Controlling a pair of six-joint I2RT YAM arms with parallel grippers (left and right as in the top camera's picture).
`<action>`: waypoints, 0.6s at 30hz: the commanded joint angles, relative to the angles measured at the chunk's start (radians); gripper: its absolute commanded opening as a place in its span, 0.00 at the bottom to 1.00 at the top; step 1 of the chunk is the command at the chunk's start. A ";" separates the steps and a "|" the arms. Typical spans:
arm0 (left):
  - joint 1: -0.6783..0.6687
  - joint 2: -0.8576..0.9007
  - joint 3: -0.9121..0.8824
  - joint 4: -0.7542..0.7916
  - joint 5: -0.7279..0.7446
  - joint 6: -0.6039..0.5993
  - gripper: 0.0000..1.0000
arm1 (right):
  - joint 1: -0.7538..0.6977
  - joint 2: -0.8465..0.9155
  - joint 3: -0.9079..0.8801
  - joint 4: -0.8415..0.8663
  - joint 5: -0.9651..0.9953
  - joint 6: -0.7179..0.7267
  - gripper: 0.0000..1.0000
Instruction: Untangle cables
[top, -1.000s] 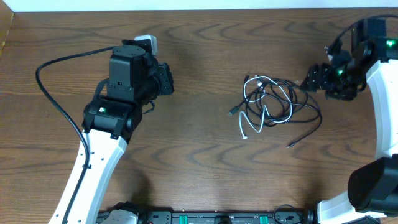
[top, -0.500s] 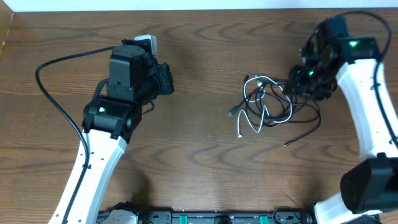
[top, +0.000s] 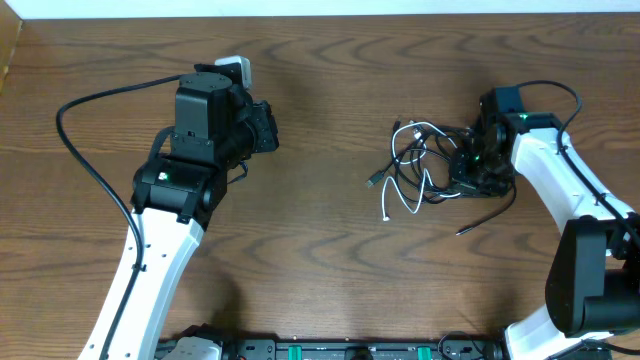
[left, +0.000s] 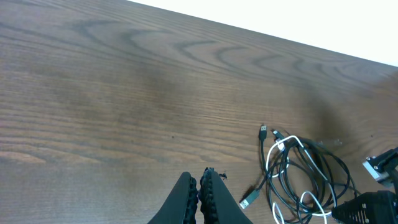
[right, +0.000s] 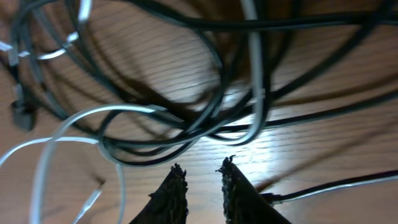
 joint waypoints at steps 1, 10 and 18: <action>0.005 0.004 0.016 -0.002 -0.012 0.006 0.08 | 0.006 -0.004 -0.016 0.008 0.094 0.052 0.17; 0.005 0.004 0.016 -0.002 -0.012 0.006 0.08 | 0.006 0.015 -0.018 0.073 0.132 0.071 0.15; 0.005 0.004 0.016 -0.002 -0.012 0.006 0.08 | 0.006 0.114 -0.018 0.099 0.125 0.086 0.10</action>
